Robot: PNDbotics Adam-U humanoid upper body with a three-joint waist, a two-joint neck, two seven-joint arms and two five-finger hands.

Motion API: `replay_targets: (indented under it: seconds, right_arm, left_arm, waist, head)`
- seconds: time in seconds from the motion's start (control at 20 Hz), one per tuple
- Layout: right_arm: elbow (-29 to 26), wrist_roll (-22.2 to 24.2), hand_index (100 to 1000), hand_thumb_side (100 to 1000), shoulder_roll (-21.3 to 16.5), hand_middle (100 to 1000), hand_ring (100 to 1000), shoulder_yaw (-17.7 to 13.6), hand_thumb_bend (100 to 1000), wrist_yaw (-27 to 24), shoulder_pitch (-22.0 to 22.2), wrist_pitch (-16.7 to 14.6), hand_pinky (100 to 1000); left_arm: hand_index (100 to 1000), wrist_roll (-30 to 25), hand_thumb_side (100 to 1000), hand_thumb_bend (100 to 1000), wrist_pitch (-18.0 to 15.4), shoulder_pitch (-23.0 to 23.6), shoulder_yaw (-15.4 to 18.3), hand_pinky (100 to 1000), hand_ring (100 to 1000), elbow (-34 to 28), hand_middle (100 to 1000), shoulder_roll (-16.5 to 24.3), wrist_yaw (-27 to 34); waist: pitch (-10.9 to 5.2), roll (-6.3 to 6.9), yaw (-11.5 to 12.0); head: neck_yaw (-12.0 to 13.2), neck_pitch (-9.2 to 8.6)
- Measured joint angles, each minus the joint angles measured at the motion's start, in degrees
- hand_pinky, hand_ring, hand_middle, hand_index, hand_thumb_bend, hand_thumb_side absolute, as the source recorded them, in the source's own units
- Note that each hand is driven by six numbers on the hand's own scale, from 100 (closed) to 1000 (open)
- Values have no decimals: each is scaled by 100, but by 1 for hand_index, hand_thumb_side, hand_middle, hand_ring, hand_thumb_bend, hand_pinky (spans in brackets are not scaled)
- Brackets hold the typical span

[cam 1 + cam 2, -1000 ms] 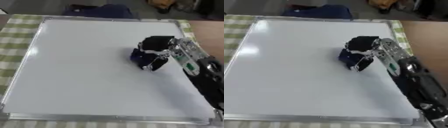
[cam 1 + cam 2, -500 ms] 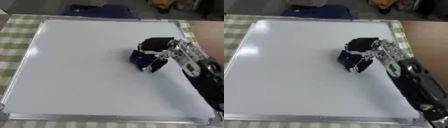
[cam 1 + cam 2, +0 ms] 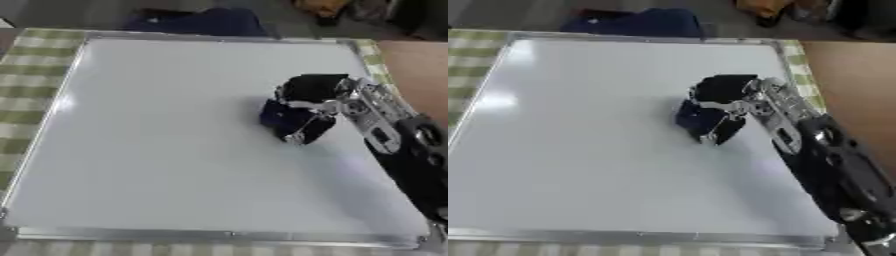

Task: Wipe the whiteboard clean with a brush.

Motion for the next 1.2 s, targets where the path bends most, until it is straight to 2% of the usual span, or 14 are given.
replay_targets:
  seconds: [0.5, 1.2]
  right_arm:
    - [72, -81, 268, 261, -104, 100, 257, -141, 100, 276, -76, -81, 267]
    - [469, 205, 260, 247, -242, 100, 244, -442, 100, -10, -136, 205, 242]
  left_arm:
    - [519, -13, 970, 100, -14, -6, 0, 446, 510, 0, 520, 0, -42]
    - [519, -12, 968, 100, -15, -10, 0, 447, 511, 0, 520, 0, -43]
  waist:
    - [77, 18, 26]
    - [72, 39, 16]
  head:
    - [-21, -17]
    - [-26, -80]
